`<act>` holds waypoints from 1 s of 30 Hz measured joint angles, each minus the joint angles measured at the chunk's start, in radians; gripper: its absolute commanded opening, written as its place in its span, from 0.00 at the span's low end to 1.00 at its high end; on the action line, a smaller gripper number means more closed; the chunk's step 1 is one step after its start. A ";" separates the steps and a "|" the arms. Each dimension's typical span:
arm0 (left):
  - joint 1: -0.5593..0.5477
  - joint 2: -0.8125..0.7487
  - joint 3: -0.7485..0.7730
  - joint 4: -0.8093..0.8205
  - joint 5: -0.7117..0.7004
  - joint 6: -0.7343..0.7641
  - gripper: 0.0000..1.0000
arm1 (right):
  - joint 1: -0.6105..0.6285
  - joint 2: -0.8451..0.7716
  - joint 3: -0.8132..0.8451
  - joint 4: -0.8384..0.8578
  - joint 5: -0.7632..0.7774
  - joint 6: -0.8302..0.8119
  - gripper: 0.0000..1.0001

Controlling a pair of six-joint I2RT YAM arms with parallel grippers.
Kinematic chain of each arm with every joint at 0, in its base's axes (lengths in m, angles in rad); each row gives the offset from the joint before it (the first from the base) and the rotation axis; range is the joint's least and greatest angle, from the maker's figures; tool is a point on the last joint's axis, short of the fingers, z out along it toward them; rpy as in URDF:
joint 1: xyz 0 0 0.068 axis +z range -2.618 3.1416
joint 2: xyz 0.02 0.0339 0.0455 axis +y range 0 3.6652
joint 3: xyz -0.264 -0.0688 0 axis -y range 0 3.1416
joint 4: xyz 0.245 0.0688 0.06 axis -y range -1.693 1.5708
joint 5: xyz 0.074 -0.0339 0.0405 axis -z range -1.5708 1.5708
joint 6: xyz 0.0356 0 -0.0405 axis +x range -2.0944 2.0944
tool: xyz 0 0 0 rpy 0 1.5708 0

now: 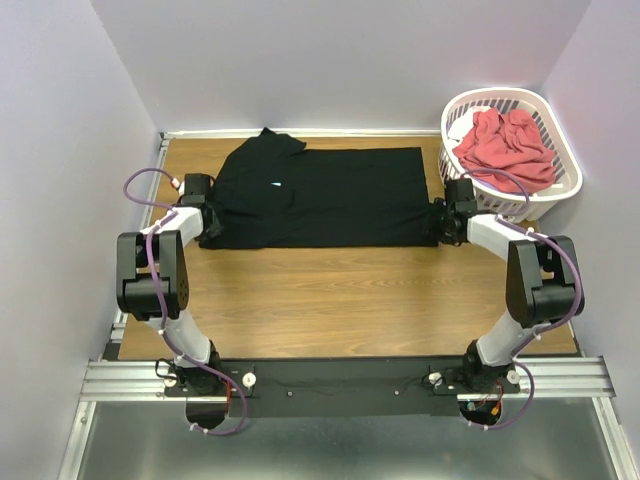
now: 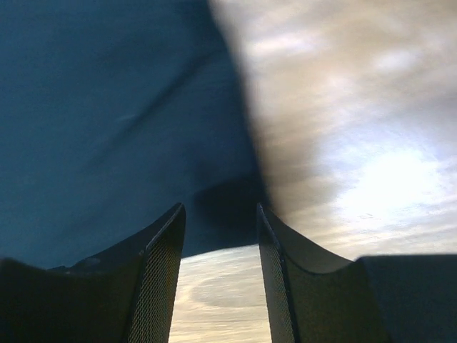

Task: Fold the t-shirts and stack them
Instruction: Fold the tshirt

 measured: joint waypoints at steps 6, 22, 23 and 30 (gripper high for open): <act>0.024 0.008 0.002 0.011 -0.007 0.010 0.17 | -0.049 0.005 -0.050 0.039 0.015 0.036 0.51; 0.079 -0.242 -0.055 -0.014 0.048 -0.025 0.66 | -0.065 -0.165 -0.097 0.021 -0.086 0.071 0.60; 0.089 -0.270 -0.071 -0.006 0.050 -0.032 0.66 | -0.065 -0.179 -0.098 0.021 -0.096 0.077 0.61; 0.215 -0.300 -0.217 0.047 0.099 -0.060 0.66 | -0.067 -0.243 -0.149 0.023 -0.176 0.117 0.71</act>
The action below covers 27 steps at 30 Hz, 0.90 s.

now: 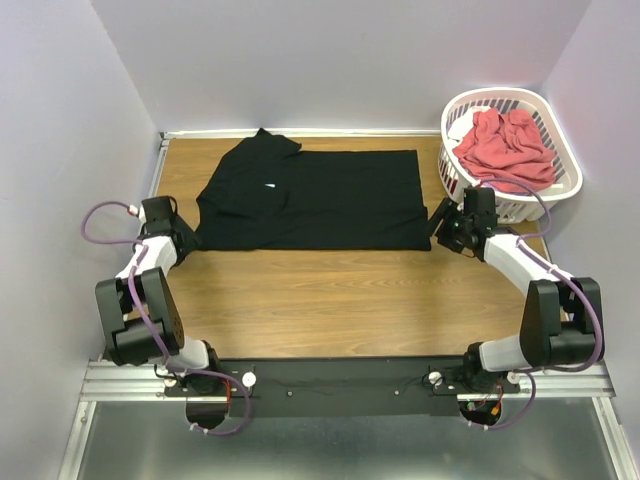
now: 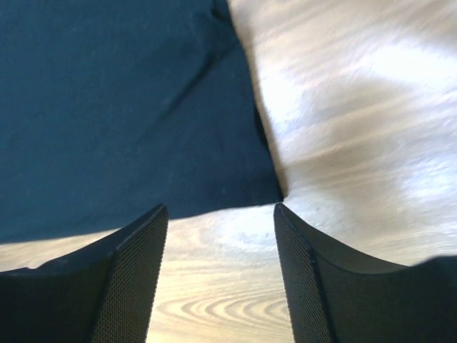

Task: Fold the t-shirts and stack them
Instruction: Fold the tshirt

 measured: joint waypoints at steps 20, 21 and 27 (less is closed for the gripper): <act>0.023 0.135 -0.016 0.130 0.148 -0.025 0.49 | -0.026 -0.002 -0.158 0.175 -0.193 0.158 0.68; 0.023 0.140 -0.011 0.135 0.148 -0.026 0.49 | -0.028 0.002 -0.166 0.189 -0.193 0.168 0.67; 0.023 0.170 0.013 0.147 0.147 -0.024 0.45 | -0.044 0.013 -0.216 0.217 -0.187 0.211 0.66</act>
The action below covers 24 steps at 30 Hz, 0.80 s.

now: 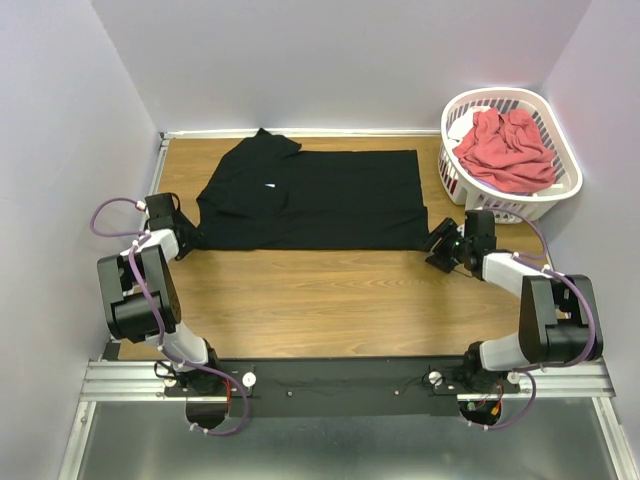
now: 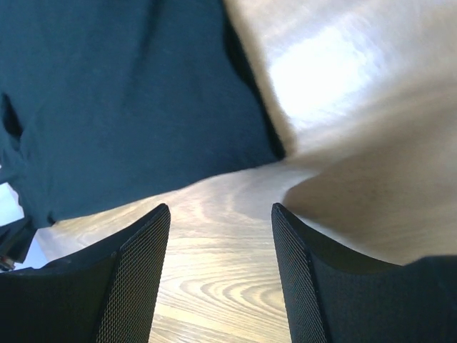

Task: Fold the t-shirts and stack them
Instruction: Fold the tshirt

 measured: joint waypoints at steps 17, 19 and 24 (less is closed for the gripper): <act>0.000 0.033 0.021 0.012 -0.002 0.004 0.23 | -0.026 0.088 -0.013 0.152 0.006 0.077 0.57; 0.000 0.033 0.021 0.011 -0.002 0.004 0.23 | -0.026 0.094 -0.013 0.160 0.008 0.081 0.56; 0.000 0.033 0.021 0.010 -0.008 0.003 0.19 | -0.026 0.112 -0.013 0.179 0.014 0.093 0.43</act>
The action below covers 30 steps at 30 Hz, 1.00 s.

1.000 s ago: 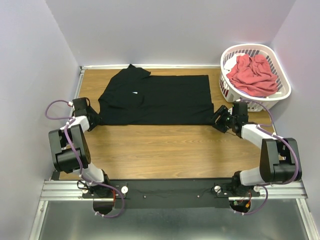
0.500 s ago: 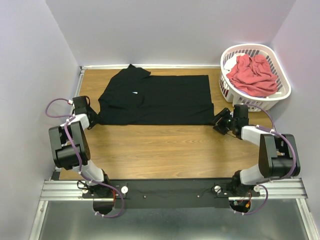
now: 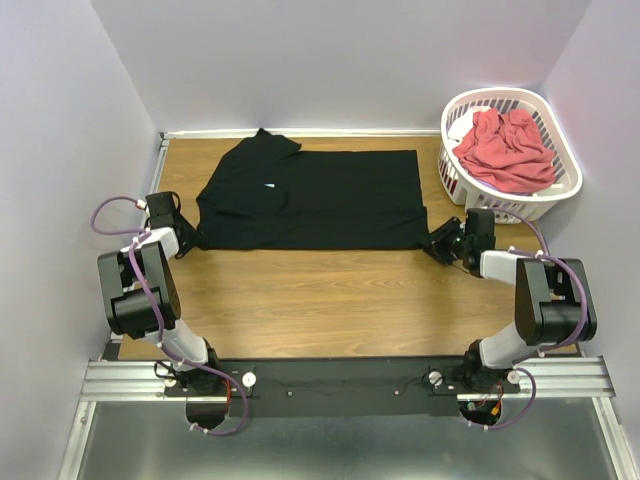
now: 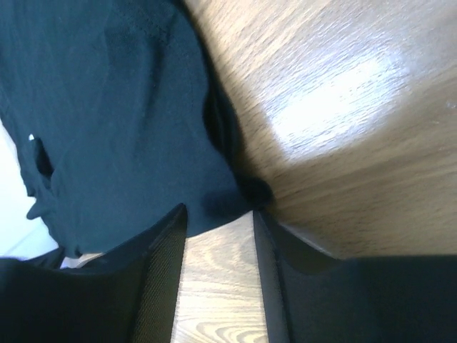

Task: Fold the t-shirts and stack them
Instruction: Fold the tshirt

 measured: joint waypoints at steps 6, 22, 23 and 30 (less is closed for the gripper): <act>0.000 0.000 0.000 -0.002 -0.007 -0.002 0.06 | -0.013 0.015 -0.005 -0.004 0.023 0.002 0.08; 0.007 -0.024 0.018 -0.125 -0.030 -0.012 0.00 | -0.066 -0.049 -0.005 -0.155 0.026 -0.073 0.01; 0.009 -0.032 0.012 -0.136 -0.031 -0.012 0.00 | -0.067 -0.055 -0.005 -0.169 0.026 -0.081 0.01; 0.046 -0.143 -0.060 -0.241 -0.028 -0.026 0.00 | -0.080 -0.124 -0.008 -0.319 0.027 -0.137 0.09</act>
